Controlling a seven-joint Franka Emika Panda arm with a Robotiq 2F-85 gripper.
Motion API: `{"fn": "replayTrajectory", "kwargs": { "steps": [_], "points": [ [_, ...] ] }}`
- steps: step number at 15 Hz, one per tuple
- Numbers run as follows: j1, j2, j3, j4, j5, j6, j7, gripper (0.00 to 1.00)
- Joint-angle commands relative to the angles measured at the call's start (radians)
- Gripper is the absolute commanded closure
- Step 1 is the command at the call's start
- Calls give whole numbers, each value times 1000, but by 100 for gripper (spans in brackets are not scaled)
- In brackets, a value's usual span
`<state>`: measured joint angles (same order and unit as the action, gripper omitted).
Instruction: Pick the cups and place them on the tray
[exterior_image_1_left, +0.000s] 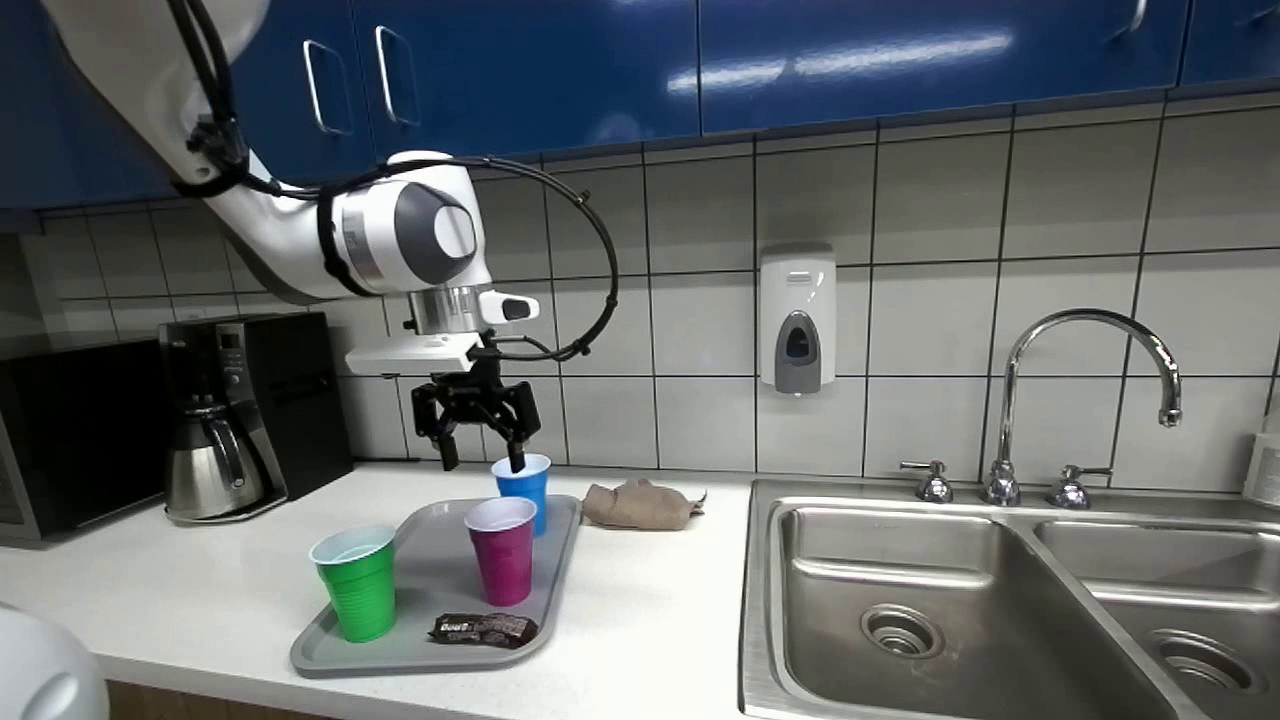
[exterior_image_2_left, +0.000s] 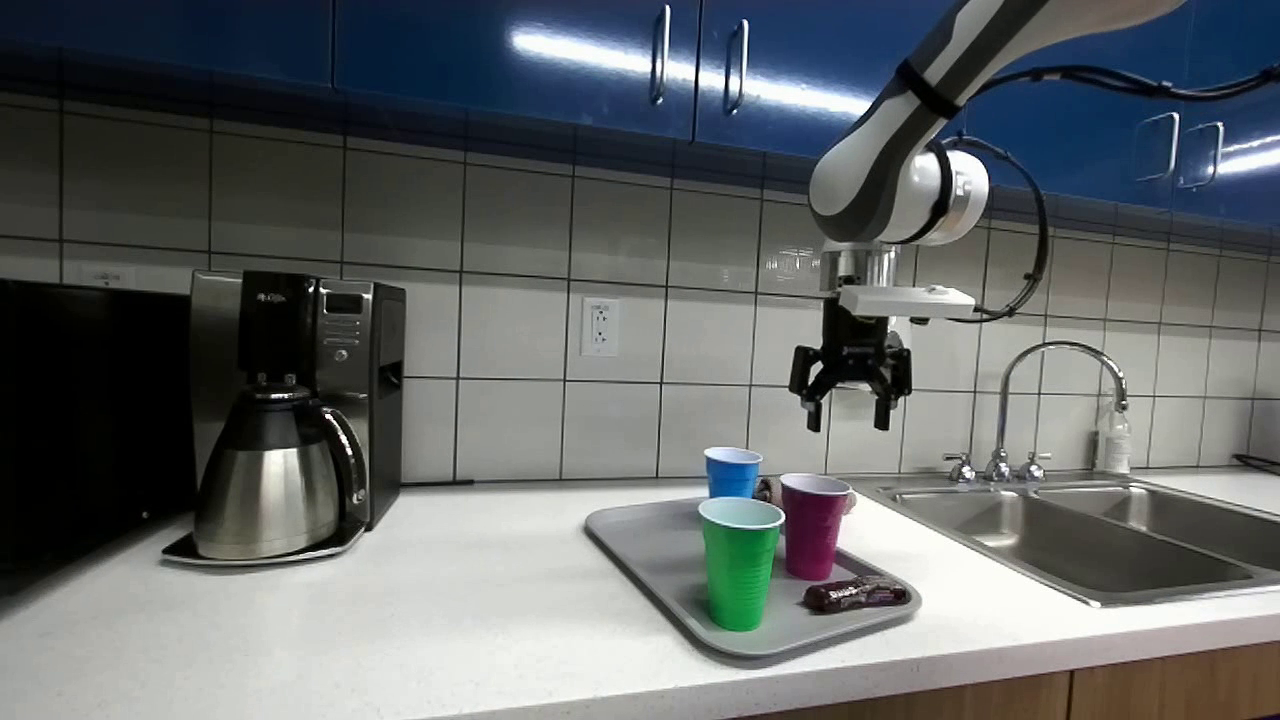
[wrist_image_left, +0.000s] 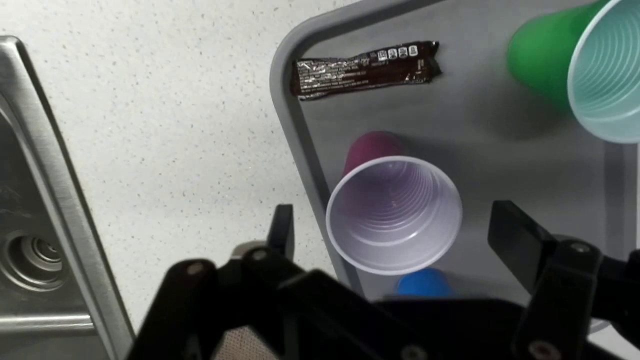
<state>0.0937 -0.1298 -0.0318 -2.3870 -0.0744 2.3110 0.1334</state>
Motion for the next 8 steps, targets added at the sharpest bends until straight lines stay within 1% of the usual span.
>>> {"fn": "replayTrajectory", "kwargs": {
  "steps": [1, 5, 8],
  "points": [
    [-23, -119, 28, -87, 5, -36, -57, 0],
    [-16, -196, 38, -145, 11, -63, -96, 0],
    [-15, -239, 50, -171, 5, -92, -102, 0]
  ]
}}
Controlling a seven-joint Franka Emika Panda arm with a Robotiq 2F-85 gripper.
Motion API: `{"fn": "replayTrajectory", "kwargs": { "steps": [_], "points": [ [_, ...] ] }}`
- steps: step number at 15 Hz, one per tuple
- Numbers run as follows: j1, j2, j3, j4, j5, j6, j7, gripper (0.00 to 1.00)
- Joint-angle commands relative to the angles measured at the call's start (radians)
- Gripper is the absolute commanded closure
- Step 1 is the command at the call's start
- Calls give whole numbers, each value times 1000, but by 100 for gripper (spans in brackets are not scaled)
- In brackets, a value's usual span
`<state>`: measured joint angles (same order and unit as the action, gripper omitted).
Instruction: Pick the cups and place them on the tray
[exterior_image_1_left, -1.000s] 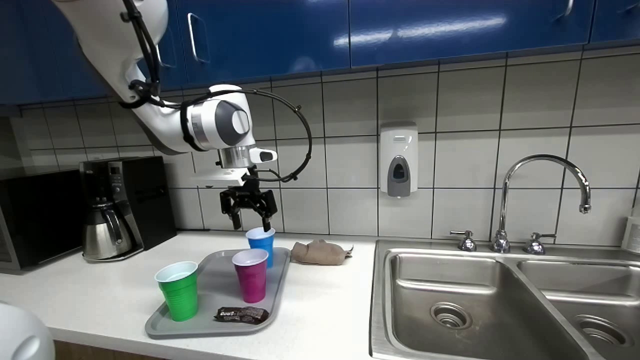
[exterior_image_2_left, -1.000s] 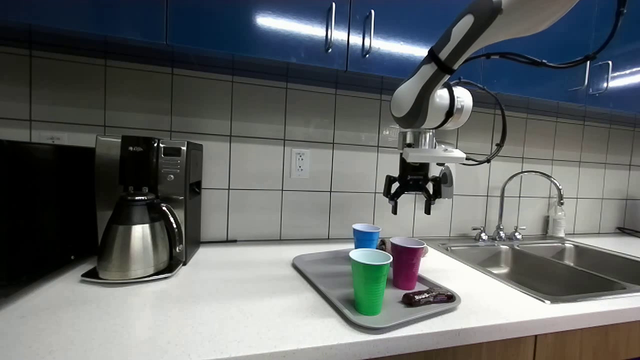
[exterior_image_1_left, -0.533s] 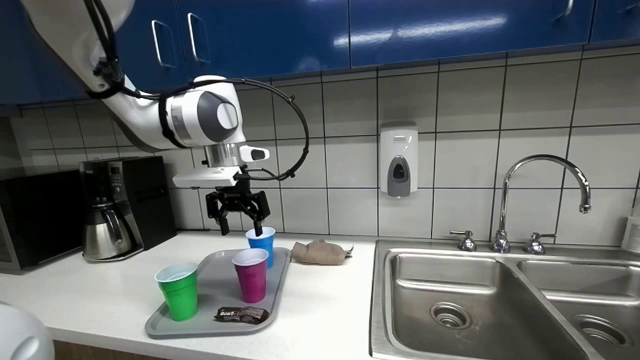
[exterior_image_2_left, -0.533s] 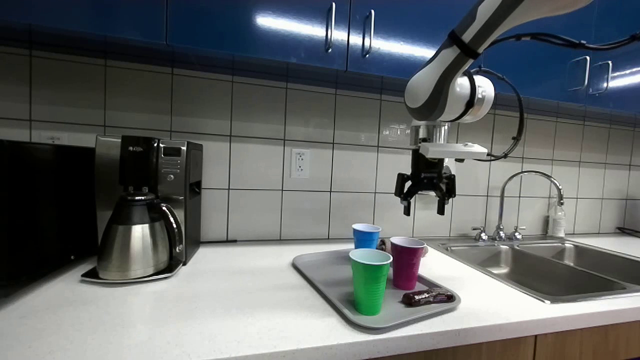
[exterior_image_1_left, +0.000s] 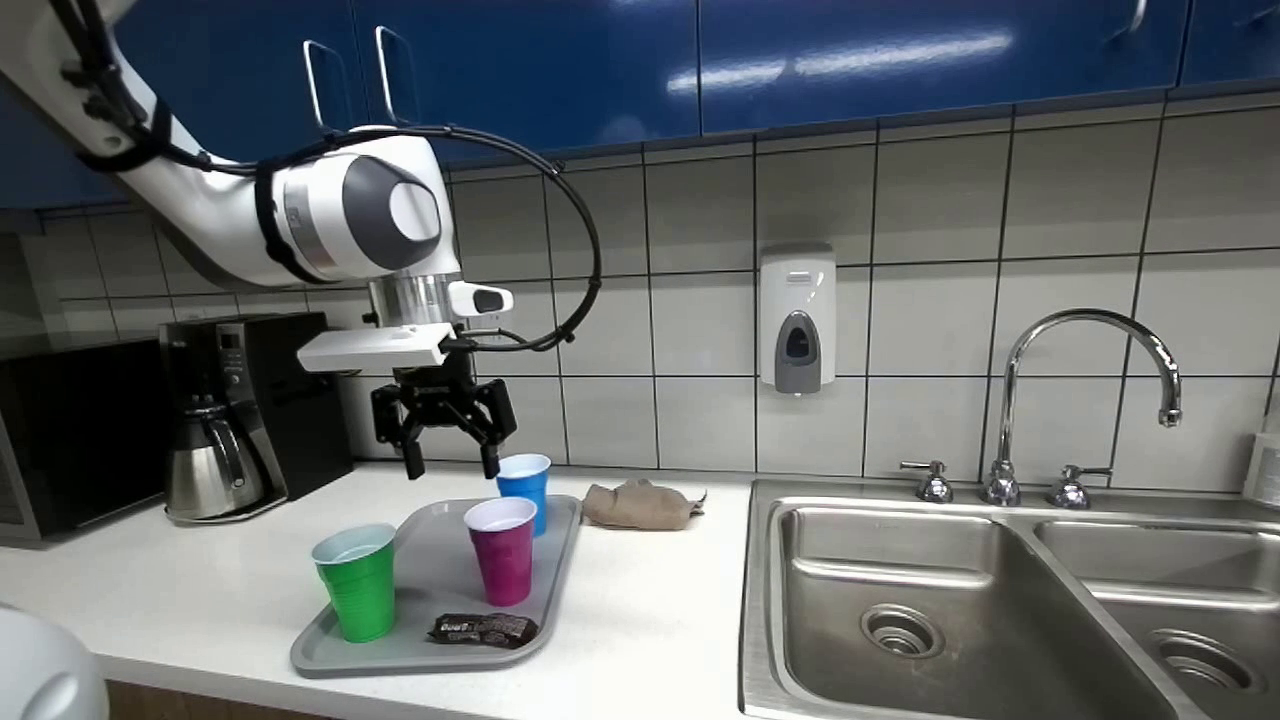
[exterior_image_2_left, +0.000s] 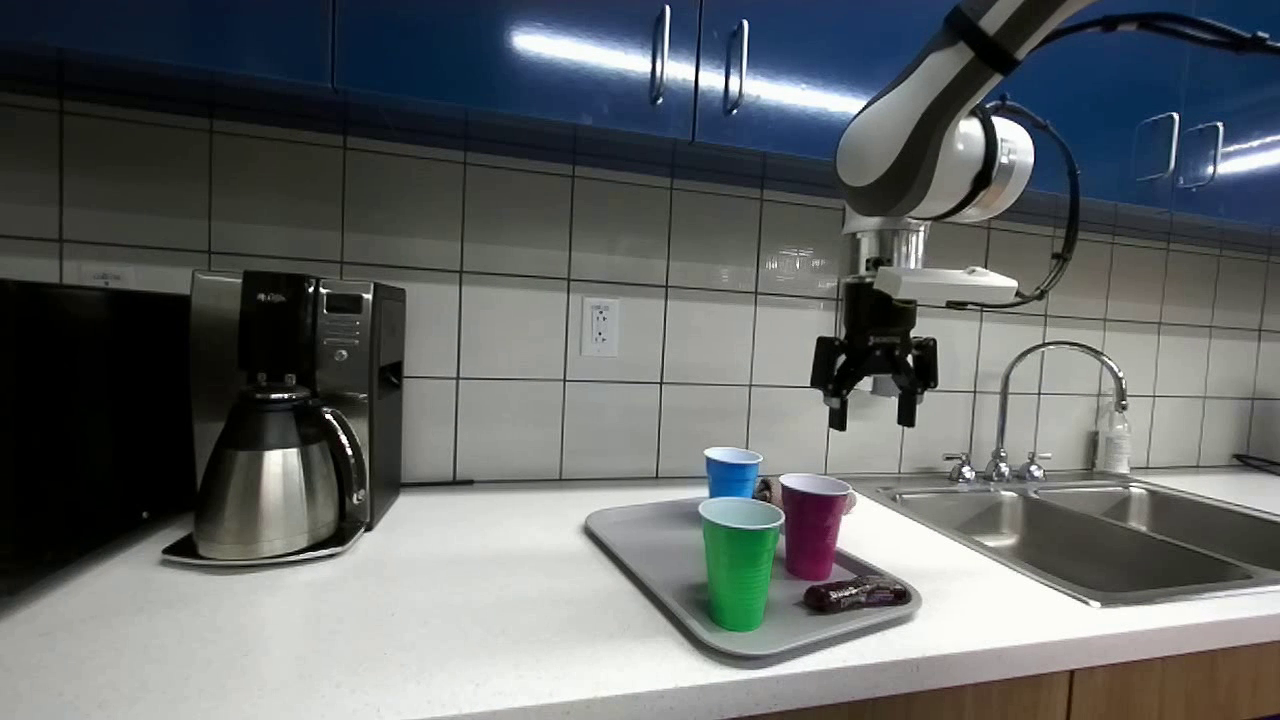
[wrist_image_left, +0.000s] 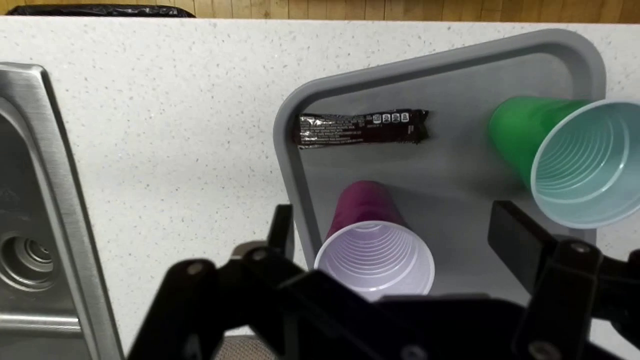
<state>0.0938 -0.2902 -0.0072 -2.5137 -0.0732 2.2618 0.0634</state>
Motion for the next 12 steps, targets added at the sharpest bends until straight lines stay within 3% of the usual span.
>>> {"fn": "replayTrajectory", "kwargs": {
  "steps": [1, 3, 12],
  "points": [
    [-13, -88, 28, -49, 10, -56, -32, 0],
    [-20, -42, 31, -25, 9, -36, -11, 0],
    [-19, -61, 35, -37, 10, -51, -11, 0]
  ]
}}
